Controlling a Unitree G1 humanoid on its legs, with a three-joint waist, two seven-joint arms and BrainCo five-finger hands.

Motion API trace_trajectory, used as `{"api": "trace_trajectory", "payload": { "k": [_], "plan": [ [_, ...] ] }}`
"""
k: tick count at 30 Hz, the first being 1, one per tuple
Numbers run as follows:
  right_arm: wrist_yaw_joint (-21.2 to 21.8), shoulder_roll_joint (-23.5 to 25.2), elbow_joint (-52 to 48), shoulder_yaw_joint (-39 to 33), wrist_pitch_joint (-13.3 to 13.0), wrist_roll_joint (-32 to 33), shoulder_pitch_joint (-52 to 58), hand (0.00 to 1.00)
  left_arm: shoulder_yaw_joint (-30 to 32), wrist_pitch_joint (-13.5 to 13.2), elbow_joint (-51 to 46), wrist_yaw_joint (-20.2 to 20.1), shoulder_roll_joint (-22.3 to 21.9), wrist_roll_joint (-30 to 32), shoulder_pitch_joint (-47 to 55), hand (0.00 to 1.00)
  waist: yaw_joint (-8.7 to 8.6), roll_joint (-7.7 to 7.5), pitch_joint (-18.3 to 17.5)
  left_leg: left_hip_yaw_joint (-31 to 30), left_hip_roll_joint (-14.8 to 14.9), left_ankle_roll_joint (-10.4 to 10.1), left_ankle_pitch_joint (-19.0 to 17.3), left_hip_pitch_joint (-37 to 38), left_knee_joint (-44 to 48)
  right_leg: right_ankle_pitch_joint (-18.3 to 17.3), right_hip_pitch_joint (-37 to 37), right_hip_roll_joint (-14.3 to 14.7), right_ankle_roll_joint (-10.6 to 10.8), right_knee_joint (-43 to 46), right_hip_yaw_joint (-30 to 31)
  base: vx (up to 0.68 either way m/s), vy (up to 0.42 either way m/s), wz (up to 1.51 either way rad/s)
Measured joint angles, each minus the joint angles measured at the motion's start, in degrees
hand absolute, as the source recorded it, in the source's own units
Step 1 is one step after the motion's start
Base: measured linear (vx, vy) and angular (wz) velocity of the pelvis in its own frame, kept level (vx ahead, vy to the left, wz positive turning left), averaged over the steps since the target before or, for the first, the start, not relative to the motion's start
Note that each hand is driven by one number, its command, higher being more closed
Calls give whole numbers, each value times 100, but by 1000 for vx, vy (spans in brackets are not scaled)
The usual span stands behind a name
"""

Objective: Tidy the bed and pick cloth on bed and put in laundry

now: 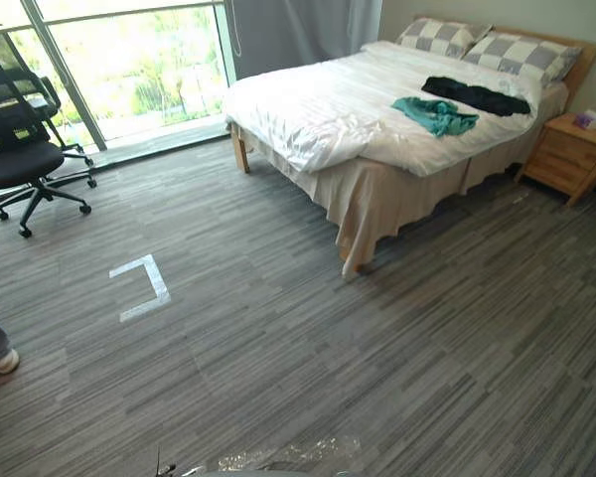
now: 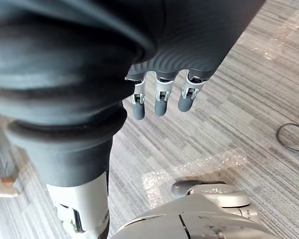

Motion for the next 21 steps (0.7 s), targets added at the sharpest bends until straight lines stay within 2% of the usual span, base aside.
{"api": "trace_trajectory", "payload": {
  "k": [3,5,13,21],
  "plan": [
    [3,-4,100,-15,-1,-12,-3,0,-6,-6,15,0,-2,43,-26,0,7,-8,7,-13,-2,-19,52,178,-86,-28,254,9,-18,-135,-108,128,5,9],
    [16,-8,184,-36,2,-13,-35,0,-5,-11,63,0,2,52,-53,0,19,35,-12,-25,-12,7,71,196,-81,-24,266,9,-24,-174,-145,130,-7,6],
    [14,-8,213,-46,1,-60,-165,0,-24,-41,61,11,20,220,-119,0,7,31,165,24,6,-3,68,298,-59,-35,383,25,-5,-196,-143,38,-27,-2],
    [31,-18,176,-59,-2,-62,-186,0,-85,-50,60,8,28,218,-179,0,-2,26,276,388,90,-35,41,260,-91,1,165,108,-4,-189,190,-104,-23,-21]
  ]
}}
